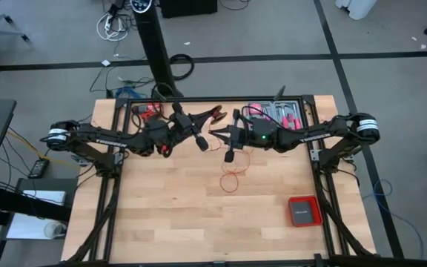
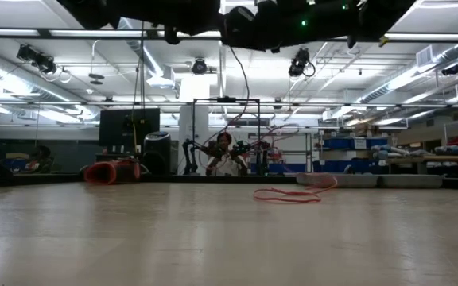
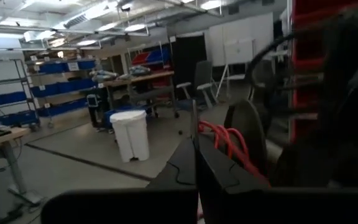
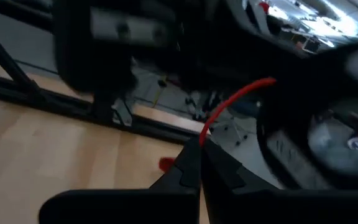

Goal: Coil cords
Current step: Coil the red wire on the black spool

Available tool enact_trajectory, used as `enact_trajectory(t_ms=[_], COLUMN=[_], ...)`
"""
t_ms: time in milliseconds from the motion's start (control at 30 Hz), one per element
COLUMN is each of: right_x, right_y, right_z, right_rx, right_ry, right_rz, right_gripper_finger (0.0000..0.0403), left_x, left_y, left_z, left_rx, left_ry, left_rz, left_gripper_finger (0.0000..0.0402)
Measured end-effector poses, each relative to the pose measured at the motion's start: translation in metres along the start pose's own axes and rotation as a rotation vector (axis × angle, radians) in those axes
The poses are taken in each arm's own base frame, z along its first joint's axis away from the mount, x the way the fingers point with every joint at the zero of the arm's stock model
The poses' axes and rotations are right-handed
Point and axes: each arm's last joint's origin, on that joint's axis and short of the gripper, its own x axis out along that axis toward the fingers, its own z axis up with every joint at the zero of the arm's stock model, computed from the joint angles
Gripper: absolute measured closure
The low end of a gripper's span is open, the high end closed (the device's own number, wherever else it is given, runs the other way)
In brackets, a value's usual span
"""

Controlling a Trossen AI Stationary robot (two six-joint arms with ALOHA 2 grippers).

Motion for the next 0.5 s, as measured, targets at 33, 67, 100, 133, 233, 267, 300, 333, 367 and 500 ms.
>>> enact_trajectory(t_ms=[33,67,100,133,233,267,300,333,367,500], right_x=[0.000,-0.001,-0.001,-0.001,-0.002,-0.002,-0.003,-0.004,-0.005,-0.011], right_y=[0.000,0.000,0.000,0.000,-0.001,-0.001,-0.001,-0.002,-0.002,-0.007], right_z=[-0.002,-0.004,-0.005,-0.006,-0.009,-0.010,-0.011,-0.012,-0.012,-0.012], right_rx=[-0.003,-0.008,-0.012,-0.014,-0.029,-0.039,-0.052,-0.063,-0.067,-0.097], right_ry=[0.024,0.055,0.078,0.093,0.146,0.167,0.189,0.209,0.222,0.293], right_rz=[-0.011,-0.022,-0.036,-0.046,-0.085,-0.097,-0.110,-0.119,-0.128,-0.166], right_gripper_finger=[0.0403,0.0403,0.0403,0.0403,0.0403,0.0403,0.0403,0.0403,0.0403,0.0403], left_x=[0.000,0.000,0.000,0.000,0.000,0.000,0.000,0.000,0.000,-0.001], left_y=[0.000,0.000,0.000,0.001,0.001,0.001,0.000,0.000,0.000,-0.001], left_z=[0.001,0.003,0.004,0.005,0.007,0.006,0.006,0.005,0.005,0.005], left_rx=[-0.008,-0.015,-0.024,-0.035,-0.058,-0.058,-0.056,-0.059,-0.067,-0.105], left_ry=[-0.013,-0.025,-0.037,-0.049,-0.070,-0.069,-0.065,-0.063,-0.063,-0.062], left_rz=[0.000,0.001,-0.002,-0.002,-0.005,-0.005,-0.006,-0.006,-0.010,-0.032], left_gripper_finger=[0.0401,0.0401,0.0401,0.0401,0.0401,0.0401,0.0401,0.0401,0.0401,0.0401])
